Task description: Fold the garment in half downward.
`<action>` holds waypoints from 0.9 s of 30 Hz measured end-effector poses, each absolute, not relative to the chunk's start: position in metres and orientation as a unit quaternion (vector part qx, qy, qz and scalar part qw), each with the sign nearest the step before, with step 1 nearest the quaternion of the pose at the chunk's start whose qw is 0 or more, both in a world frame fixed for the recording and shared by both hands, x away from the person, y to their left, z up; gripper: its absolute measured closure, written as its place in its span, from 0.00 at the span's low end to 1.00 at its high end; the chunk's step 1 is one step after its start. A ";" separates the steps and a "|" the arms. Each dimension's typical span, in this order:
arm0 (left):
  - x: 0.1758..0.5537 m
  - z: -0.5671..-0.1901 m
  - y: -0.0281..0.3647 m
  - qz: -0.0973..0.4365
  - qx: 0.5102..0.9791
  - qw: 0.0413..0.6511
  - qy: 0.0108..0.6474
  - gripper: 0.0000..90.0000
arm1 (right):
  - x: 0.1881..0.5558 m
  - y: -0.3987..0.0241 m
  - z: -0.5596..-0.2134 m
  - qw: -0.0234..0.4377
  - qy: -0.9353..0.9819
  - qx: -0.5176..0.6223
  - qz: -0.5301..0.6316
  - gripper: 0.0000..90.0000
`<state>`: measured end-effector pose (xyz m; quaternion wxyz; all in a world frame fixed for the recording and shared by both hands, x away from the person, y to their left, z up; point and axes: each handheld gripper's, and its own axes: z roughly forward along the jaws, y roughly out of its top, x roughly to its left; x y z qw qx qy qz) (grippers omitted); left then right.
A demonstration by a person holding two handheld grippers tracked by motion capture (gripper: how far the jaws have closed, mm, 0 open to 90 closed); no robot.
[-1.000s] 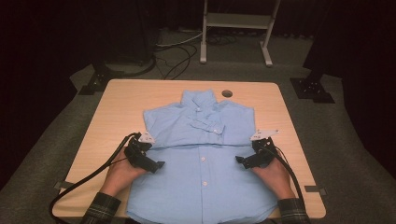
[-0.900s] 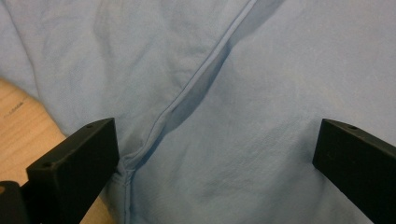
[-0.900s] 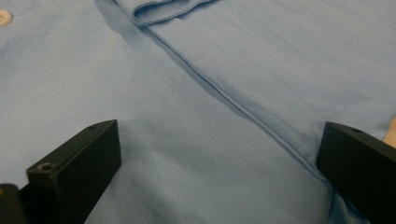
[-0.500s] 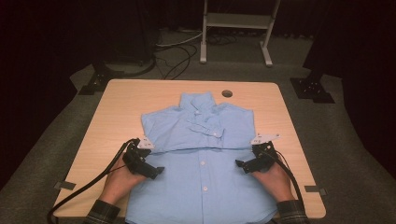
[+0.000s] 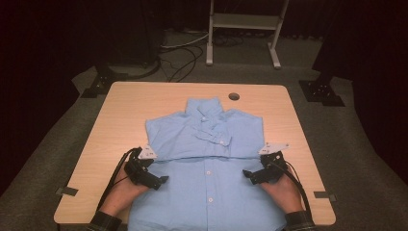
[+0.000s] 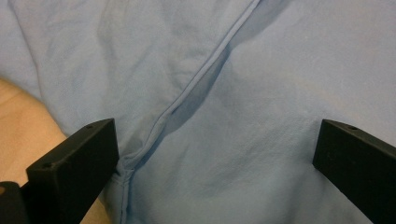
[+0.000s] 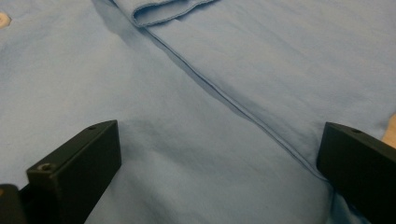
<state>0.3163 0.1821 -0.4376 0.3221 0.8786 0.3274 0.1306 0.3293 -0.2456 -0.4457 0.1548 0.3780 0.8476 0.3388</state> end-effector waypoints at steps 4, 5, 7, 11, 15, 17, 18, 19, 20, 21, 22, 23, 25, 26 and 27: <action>0.310 -0.438 0.183 0.129 0.879 0.323 0.325 0.00 | 0.324 -0.245 -0.446 0.155 0.848 0.377 0.338 0.00; 0.309 -0.438 0.183 0.130 0.879 0.323 0.325 0.00 | 0.322 -0.245 -0.446 0.155 0.848 0.377 0.340 0.00; 0.306 -0.438 0.184 0.129 0.881 0.322 0.323 0.00 | 0.319 -0.244 -0.446 0.154 0.848 0.378 0.339 0.00; 0.299 -0.438 0.185 0.128 0.881 0.323 0.321 0.00 | 0.312 -0.243 -0.445 0.154 0.848 0.378 0.337 0.00; 0.291 -0.438 0.187 0.128 0.881 0.323 0.320 0.00 | 0.304 -0.242 -0.445 0.153 0.849 0.378 0.336 0.00; 0.288 -0.438 0.188 0.127 0.881 0.324 0.319 0.00 | 0.300 -0.241 -0.445 0.152 0.849 0.380 0.335 0.00; 0.286 -0.438 0.189 0.127 0.882 0.325 0.318 0.00 | 0.298 -0.241 -0.445 0.153 0.850 0.378 0.334 0.00; 0.285 -0.438 0.189 0.127 0.881 0.325 0.318 0.00 | 0.296 -0.240 -0.445 0.152 0.850 0.379 0.333 0.00; 0.283 -0.438 0.190 0.126 0.882 0.324 0.318 0.00 | 0.294 -0.240 -0.445 0.151 0.850 0.380 0.333 0.00; 0.282 -0.438 0.190 0.126 0.882 0.325 0.317 0.00 | 0.291 -0.239 -0.445 0.151 0.850 0.380 0.333 0.00; 0.282 -0.438 0.190 0.125 0.883 0.325 0.315 0.00 | 0.290 -0.239 -0.445 0.151 0.851 0.378 0.332 0.00; 0.283 -0.438 0.190 0.125 0.884 0.325 0.313 0.00 | 0.289 -0.240 -0.444 0.149 0.852 0.376 0.331 0.00; 0.284 -0.437 0.190 0.123 0.884 0.329 0.309 0.00 | 0.291 -0.241 -0.443 0.145 0.858 0.367 0.329 0.00; 0.287 -0.433 0.190 0.126 0.878 0.346 0.305 0.00 | 0.293 -0.242 -0.442 0.141 0.860 0.361 0.331 0.00; 0.289 -0.430 0.191 0.131 0.875 0.355 0.303 0.00 | 0.295 -0.244 -0.440 0.139 0.861 0.355 0.337 0.00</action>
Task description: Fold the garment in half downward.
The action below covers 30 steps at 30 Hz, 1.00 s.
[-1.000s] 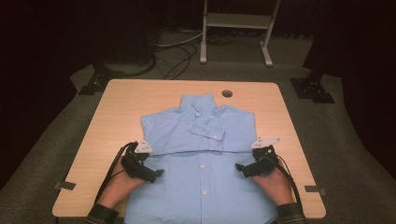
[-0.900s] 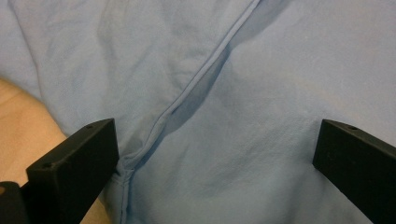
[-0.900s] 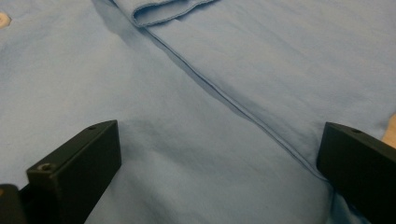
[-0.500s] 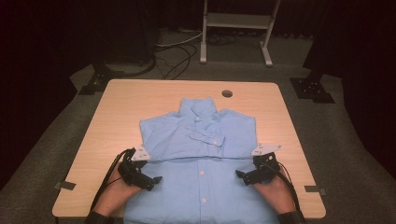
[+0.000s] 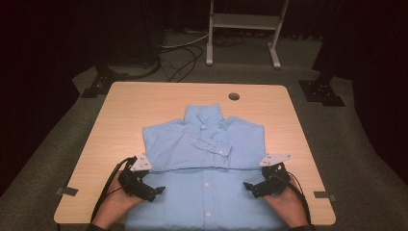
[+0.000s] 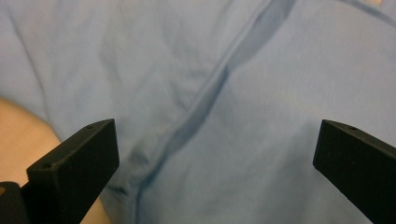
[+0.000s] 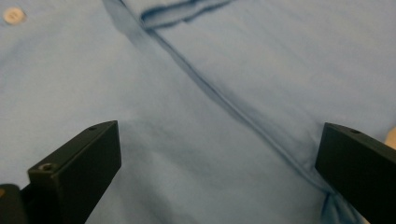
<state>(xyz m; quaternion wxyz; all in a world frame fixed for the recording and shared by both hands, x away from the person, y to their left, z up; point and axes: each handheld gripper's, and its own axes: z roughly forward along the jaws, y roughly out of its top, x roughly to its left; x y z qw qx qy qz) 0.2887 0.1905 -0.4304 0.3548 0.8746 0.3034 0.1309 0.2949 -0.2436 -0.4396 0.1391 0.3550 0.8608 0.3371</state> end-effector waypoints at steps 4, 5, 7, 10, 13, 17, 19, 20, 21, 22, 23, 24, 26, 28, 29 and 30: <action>0.307 -0.423 0.188 0.138 0.868 0.369 0.304 0.00 | 0.306 -0.245 -0.429 0.163 0.858 0.341 0.349 0.00; 0.313 -0.423 0.187 0.136 0.867 0.370 0.305 0.00 | 0.310 -0.244 -0.428 0.166 0.859 0.338 0.347 0.00; 0.320 -0.424 0.185 0.133 0.867 0.369 0.306 0.00 | 0.315 -0.243 -0.428 0.167 0.860 0.336 0.347 0.00; 0.341 -0.430 0.179 0.127 0.868 0.366 0.312 0.00 | 0.338 -0.240 -0.434 0.161 0.867 0.337 0.331 0.00; 0.348 -0.433 0.176 0.126 0.873 0.354 0.312 0.00 | 0.344 -0.240 -0.437 0.160 0.868 0.341 0.324 0.00; 0.349 -0.439 0.173 0.127 0.882 0.335 0.307 0.00 | 0.348 -0.244 -0.443 0.144 0.865 0.350 0.330 0.00; 0.348 -0.439 0.173 0.128 0.882 0.334 0.307 0.00 | 0.347 -0.243 -0.443 0.144 0.864 0.351 0.330 0.00; 0.347 -0.439 0.173 0.127 0.882 0.333 0.307 0.00 | 0.347 -0.243 -0.443 0.143 0.865 0.352 0.328 0.00; 0.347 -0.438 0.174 0.127 0.883 0.331 0.307 0.00 | 0.346 -0.242 -0.442 0.142 0.865 0.354 0.326 0.00; 0.346 -0.438 0.174 0.126 0.884 0.330 0.307 0.00 | 0.345 -0.242 -0.442 0.143 0.865 0.354 0.326 0.00; 0.345 -0.438 0.174 0.125 0.884 0.329 0.306 0.00 | 0.343 -0.241 -0.442 0.142 0.865 0.356 0.325 0.00; 0.345 -0.438 0.175 0.125 0.885 0.327 0.307 0.00 | 0.343 -0.241 -0.442 0.143 0.865 0.355 0.324 0.00; 0.344 -0.438 0.175 0.125 0.885 0.326 0.308 0.00 | 0.340 -0.240 -0.442 0.143 0.864 0.357 0.324 0.00; 0.343 -0.438 0.176 0.125 0.885 0.327 0.306 0.00 | 0.337 -0.240 -0.443 0.144 0.862 0.359 0.327 0.00; 0.343 -0.438 0.176 0.124 0.885 0.328 0.306 0.00 | 0.336 -0.240 -0.443 0.146 0.861 0.359 0.329 0.00; 0.342 -0.438 0.177 0.125 0.885 0.328 0.305 0.00 | 0.335 -0.240 -0.443 0.145 0.861 0.360 0.328 0.00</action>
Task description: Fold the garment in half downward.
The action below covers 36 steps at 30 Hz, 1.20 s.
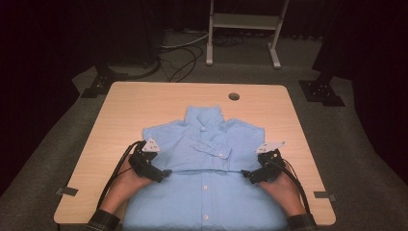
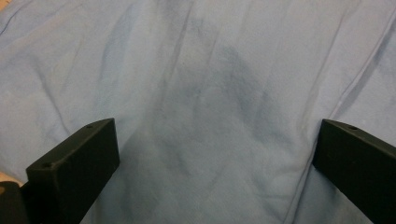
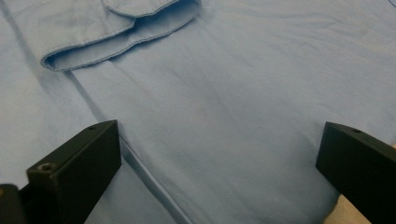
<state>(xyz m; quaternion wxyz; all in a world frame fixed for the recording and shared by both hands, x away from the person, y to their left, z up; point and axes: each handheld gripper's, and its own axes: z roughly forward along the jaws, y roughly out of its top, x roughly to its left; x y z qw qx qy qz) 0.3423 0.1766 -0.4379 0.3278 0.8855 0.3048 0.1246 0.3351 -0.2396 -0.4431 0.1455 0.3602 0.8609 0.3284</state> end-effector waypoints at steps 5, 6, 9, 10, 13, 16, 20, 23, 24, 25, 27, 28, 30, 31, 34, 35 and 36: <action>0.339 -0.438 0.177 0.126 0.883 0.328 0.310 0.00 | 0.330 -0.238 -0.443 0.147 0.860 0.364 0.326 0.00; 0.338 -0.438 0.177 0.125 0.884 0.327 0.310 0.00 | 0.329 -0.238 -0.443 0.146 0.859 0.366 0.326 0.00; 0.335 -0.437 0.178 0.124 0.885 0.324 0.311 0.00 | 0.325 -0.236 -0.442 0.145 0.861 0.367 0.322 0.00; 0.335 -0.437 0.178 0.123 0.886 0.323 0.310 0.00 | 0.323 -0.236 -0.442 0.145 0.860 0.367 0.323 0.00; 0.333 -0.437 0.178 0.121 0.888 0.319 0.309 0.00 | 0.320 -0.236 -0.442 0.145 0.860 0.368 0.322 0.00; 0.330 -0.436 0.178 0.120 0.889 0.318 0.309 0.00 | 0.316 -0.235 -0.442 0.145 0.861 0.369 0.320 0.00; 0.322 -0.436 0.179 0.121 0.889 0.317 0.307 0.00 | 0.309 -0.233 -0.442 0.144 0.860 0.372 0.317 0.00; 0.315 -0.437 0.181 0.119 0.889 0.318 0.306 0.00 | 0.301 -0.231 -0.442 0.144 0.859 0.374 0.317 0.00; 0.313 -0.437 0.182 0.120 0.889 0.319 0.305 0.00 | 0.298 -0.230 -0.442 0.143 0.860 0.374 0.316 0.00; 0.311 -0.437 0.183 0.119 0.890 0.319 0.304 0.00 | 0.296 -0.230 -0.442 0.143 0.860 0.374 0.316 0.00; 0.308 -0.437 0.183 0.119 0.889 0.321 0.303 0.00 | 0.292 -0.229 -0.442 0.143 0.861 0.373 0.315 0.00; 0.305 -0.437 0.184 0.119 0.889 0.322 0.304 0.00 | 0.290 -0.229 -0.442 0.143 0.861 0.371 0.315 0.00; 0.302 -0.437 0.184 0.120 0.889 0.321 0.304 0.00 | 0.287 -0.228 -0.442 0.144 0.861 0.371 0.315 0.00; 0.299 -0.437 0.185 0.121 0.888 0.322 0.305 0.00 | 0.285 -0.228 -0.442 0.143 0.861 0.372 0.316 0.00; 0.294 -0.438 0.185 0.122 0.887 0.324 0.306 0.00 | 0.281 -0.228 -0.442 0.144 0.861 0.369 0.318 0.00; 0.292 -0.438 0.185 0.123 0.886 0.326 0.306 0.00 | 0.280 -0.228 -0.442 0.144 0.861 0.369 0.318 0.00; 0.292 -0.438 0.186 0.121 0.889 0.326 0.299 0.00 | 0.279 -0.228 -0.442 0.144 0.861 0.369 0.319 0.00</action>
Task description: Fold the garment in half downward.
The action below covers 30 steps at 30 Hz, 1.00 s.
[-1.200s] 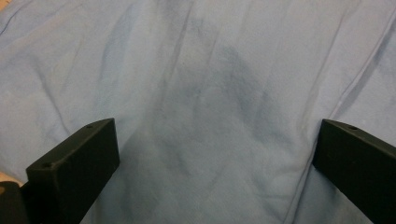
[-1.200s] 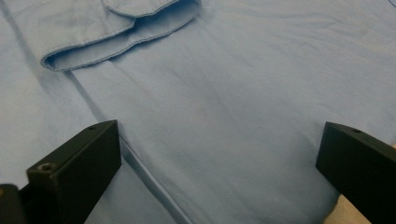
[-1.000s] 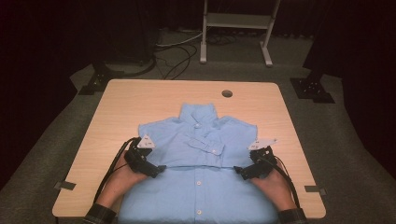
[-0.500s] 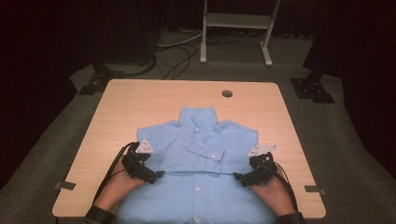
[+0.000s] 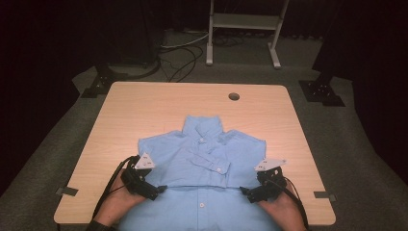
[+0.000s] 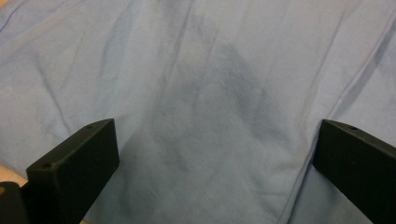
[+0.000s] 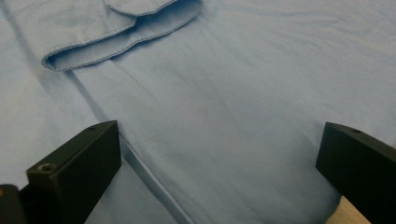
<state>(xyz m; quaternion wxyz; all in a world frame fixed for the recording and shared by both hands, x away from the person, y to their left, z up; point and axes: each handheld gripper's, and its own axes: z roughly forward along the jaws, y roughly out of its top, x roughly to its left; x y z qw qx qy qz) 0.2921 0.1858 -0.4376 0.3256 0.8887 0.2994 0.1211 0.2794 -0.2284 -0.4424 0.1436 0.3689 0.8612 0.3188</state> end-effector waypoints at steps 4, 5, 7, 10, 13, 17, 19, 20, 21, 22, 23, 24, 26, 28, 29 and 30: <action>0.299 -0.430 0.192 0.123 0.878 0.348 0.304 0.00 | 0.279 -0.229 -0.443 0.145 0.860 0.369 0.321 0.00; 0.303 -0.425 0.196 0.133 0.873 0.355 0.307 0.00 | 0.279 -0.229 -0.443 0.145 0.860 0.369 0.322 0.00; 0.313 -0.419 0.203 0.144 0.866 0.363 0.311 0.00 | 0.279 -0.229 -0.443 0.146 0.860 0.368 0.323 0.00; 0.331 -0.412 0.210 0.147 0.861 0.372 0.313 0.00 | 0.278 -0.229 -0.443 0.146 0.858 0.370 0.326 0.00; 0.347 -0.410 0.213 0.152 0.859 0.374 0.316 0.00 | 0.278 -0.229 -0.444 0.147 0.857 0.370 0.327 0.00; 0.366 -0.410 0.217 0.156 0.859 0.366 0.321 0.00 | 0.278 -0.229 -0.444 0.147 0.857 0.369 0.328 0.00; 0.375 -0.410 0.221 0.157 0.860 0.364 0.320 0.00 | 0.278 -0.229 -0.444 0.147 0.857 0.370 0.328 0.00; 0.380 -0.410 0.224 0.156 0.861 0.363 0.320 0.00 | 0.278 -0.229 -0.444 0.147 0.857 0.370 0.328 0.00; 0.385 -0.411 0.228 0.160 0.861 0.356 0.325 0.01 | 0.278 -0.229 -0.444 0.148 0.857 0.370 0.328 0.00; 0.390 -0.412 0.232 0.167 0.857 0.359 0.329 0.01 | 0.278 -0.229 -0.444 0.148 0.857 0.369 0.329 0.00; 0.395 -0.413 0.237 0.169 0.853 0.363 0.334 0.01 | 0.278 -0.229 -0.444 0.148 0.856 0.369 0.329 0.00; 0.400 -0.415 0.241 0.165 0.850 0.365 0.343 0.01 | 0.278 -0.229 -0.444 0.148 0.857 0.369 0.329 0.00; 0.408 -0.418 0.249 0.170 0.845 0.363 0.354 0.01 | 0.278 -0.229 -0.444 0.148 0.856 0.369 0.330 0.00; 0.415 -0.423 0.256 0.173 0.840 0.367 0.359 0.01 | 0.278 -0.229 -0.444 0.148 0.856 0.370 0.330 0.00; 0.417 -0.426 0.258 0.174 0.839 0.367 0.362 0.01 | 0.278 -0.229 -0.444 0.148 0.856 0.369 0.330 0.00; 0.419 -0.429 0.261 0.176 0.837 0.367 0.366 0.01 | 0.278 -0.229 -0.444 0.148 0.856 0.369 0.331 0.00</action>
